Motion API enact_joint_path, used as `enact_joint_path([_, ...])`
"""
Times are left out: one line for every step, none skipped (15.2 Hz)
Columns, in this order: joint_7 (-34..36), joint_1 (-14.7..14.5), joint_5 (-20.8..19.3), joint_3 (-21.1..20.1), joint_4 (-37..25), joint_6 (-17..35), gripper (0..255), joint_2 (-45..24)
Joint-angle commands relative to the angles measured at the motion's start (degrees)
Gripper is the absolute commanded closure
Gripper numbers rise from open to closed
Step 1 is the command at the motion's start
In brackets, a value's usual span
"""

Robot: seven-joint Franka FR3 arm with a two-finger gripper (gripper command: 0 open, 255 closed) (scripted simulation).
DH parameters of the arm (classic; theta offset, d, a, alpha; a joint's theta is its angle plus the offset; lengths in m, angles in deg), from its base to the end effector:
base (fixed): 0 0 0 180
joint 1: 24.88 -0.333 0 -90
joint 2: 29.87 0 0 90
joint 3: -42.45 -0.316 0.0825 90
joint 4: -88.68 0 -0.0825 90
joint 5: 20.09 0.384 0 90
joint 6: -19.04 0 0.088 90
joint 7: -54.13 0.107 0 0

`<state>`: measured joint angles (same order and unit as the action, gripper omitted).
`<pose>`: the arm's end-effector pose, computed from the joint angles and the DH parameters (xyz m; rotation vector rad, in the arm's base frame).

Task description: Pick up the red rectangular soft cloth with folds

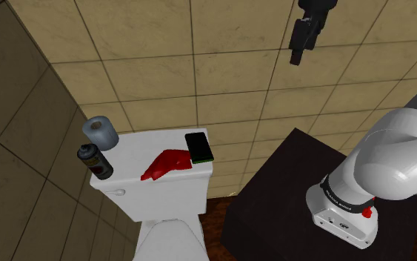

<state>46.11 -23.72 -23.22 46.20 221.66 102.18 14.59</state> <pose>0.2953 -0.0382 0.5932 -3.1349 -0.1117 0.1497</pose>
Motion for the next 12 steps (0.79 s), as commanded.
enact_joint_path([0.0,0.0,0.0,0.0,0.0,0.0,0,0.0])
enact_joint_path([2.1,0.2,1.1,-0.7,2.0,1.3,0,0.6])
enact_joint_path([4.2,0.5,2.3,-1.4,3.9,2.7,0,1.2])
enact_joint_path([6.3,0.7,3.4,-2.1,5.8,4.1,0,1.7])
enact_joint_path([8.4,0.8,4.6,-2.9,7.6,5.6,0,2.1])
enact_joint_path([10.4,0.9,5.9,-3.7,9.3,7.1,0,2.5])
enact_joint_path([12.4,1.0,7.1,-4.5,11.0,8.7,0,2.7])
enact_joint_path([14.4,1.1,8.4,-5.3,12.6,10.3,0,2.9])
enact_joint_path([16.4,1.1,9.7,-6.2,14.1,12.0,0,2.9])
enact_joint_path([18.4,1.1,11.1,-7.2,15.6,13.8,0,2.9])
enact_joint_path([20.3,1.0,12.5,-8.1,17.0,15.6,0,2.7])
enact_joint_path([22.2,0.9,13.9,-9.1,18.3,17.5,0,2.4])
